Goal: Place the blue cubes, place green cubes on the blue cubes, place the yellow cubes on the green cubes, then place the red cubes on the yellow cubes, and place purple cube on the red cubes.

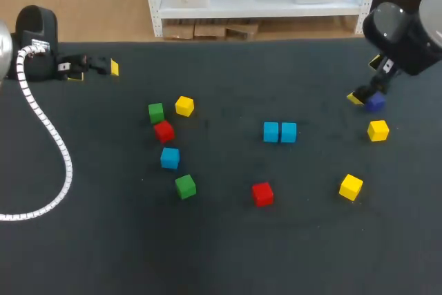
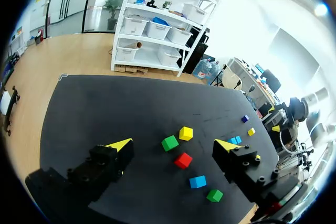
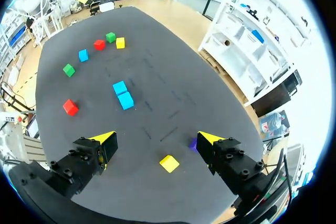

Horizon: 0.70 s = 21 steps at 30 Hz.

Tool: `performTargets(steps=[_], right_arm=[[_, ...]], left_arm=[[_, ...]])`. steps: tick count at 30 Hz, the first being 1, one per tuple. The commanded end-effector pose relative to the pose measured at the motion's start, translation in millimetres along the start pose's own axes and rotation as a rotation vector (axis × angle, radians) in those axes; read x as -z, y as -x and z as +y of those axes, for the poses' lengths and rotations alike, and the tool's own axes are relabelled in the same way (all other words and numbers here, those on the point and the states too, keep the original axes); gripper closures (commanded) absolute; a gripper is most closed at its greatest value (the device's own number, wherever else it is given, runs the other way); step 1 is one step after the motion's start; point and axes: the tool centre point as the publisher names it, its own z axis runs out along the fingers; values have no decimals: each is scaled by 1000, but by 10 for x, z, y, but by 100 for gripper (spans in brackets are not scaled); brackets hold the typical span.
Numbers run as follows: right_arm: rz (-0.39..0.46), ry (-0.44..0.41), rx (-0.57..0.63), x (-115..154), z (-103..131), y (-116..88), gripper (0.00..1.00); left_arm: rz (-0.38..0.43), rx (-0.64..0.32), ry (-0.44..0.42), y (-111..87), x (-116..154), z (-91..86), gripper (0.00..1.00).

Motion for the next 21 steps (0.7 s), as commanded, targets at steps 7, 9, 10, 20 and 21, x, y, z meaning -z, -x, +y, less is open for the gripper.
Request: performTargets(steps=[7, 9, 10, 20, 21], right_arm=[[-1, -3, -1, -4, 4, -2, 0], [-1, -3, -1, -4, 4, -2, 0], [-1, -3, -1, -4, 4, -2, 0], [-1, -3, -1, -4, 4, -2, 0], [-1, -3, -1, -4, 4, -2, 0]], left_arm=[[-7, -2, -11, -12, -2, 24, 0], [-7, -2, -11, -12, -2, 24, 0], [-7, -2, -11, -12, -2, 24, 0], [138, -322, 82, -127, -60, -368, 0], [152, -349, 80, -148, -69, -385, 0]])
